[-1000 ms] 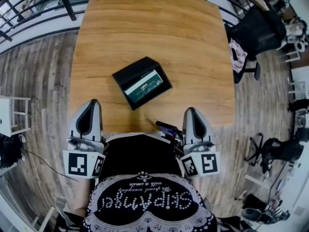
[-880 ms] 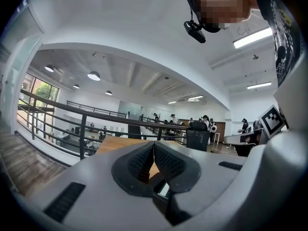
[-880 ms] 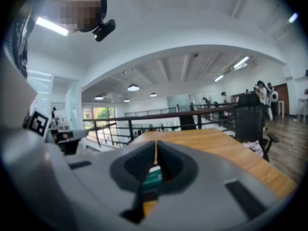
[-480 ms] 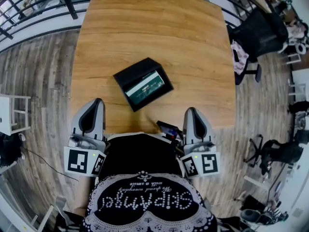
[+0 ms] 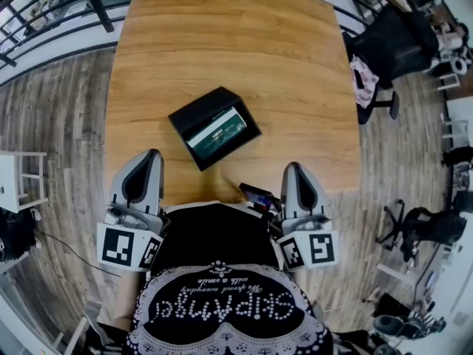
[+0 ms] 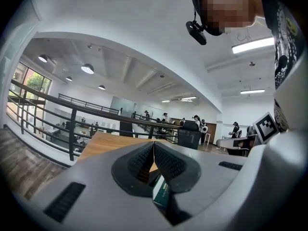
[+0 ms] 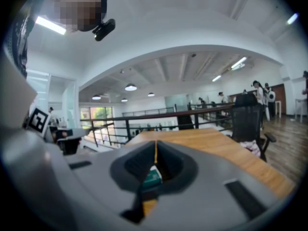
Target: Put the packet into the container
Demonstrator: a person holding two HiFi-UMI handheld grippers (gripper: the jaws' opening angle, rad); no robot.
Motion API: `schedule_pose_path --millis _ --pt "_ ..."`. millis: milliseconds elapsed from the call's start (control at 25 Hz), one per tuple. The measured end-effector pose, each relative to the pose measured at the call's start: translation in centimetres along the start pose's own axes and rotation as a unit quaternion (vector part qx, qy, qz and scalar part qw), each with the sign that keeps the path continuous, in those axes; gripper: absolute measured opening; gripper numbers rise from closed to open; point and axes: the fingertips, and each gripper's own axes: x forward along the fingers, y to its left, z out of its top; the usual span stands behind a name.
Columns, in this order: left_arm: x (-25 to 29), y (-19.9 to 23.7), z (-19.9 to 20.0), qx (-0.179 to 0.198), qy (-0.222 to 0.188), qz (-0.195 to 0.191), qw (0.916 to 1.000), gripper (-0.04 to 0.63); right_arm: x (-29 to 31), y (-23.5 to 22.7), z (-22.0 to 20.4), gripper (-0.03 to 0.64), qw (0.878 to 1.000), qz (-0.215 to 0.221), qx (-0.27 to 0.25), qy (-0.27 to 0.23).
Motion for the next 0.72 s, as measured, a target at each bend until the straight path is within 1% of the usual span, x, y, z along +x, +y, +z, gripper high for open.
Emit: schedule_pose_path --millis 160,360,720 --pt "-0.24 -0.11 -0.14 0.001 0.006 -0.001 1.0 0.029 -0.07 0.11 -0.04 0.034 1.0 0.004 -0.004 0.0" --pt "-0.38 -0.14 -0.11 0.002 0.006 0.002 1.0 0.029 -0.01 0.34 -0.05 0.034 1.0 0.006 -0.024 0.003" --pt "-0.34 -0.25 -0.1 0.002 0.007 0.001 1.0 0.029 0.04 0.24 0.07 0.034 1.0 0.005 -0.03 0.002"
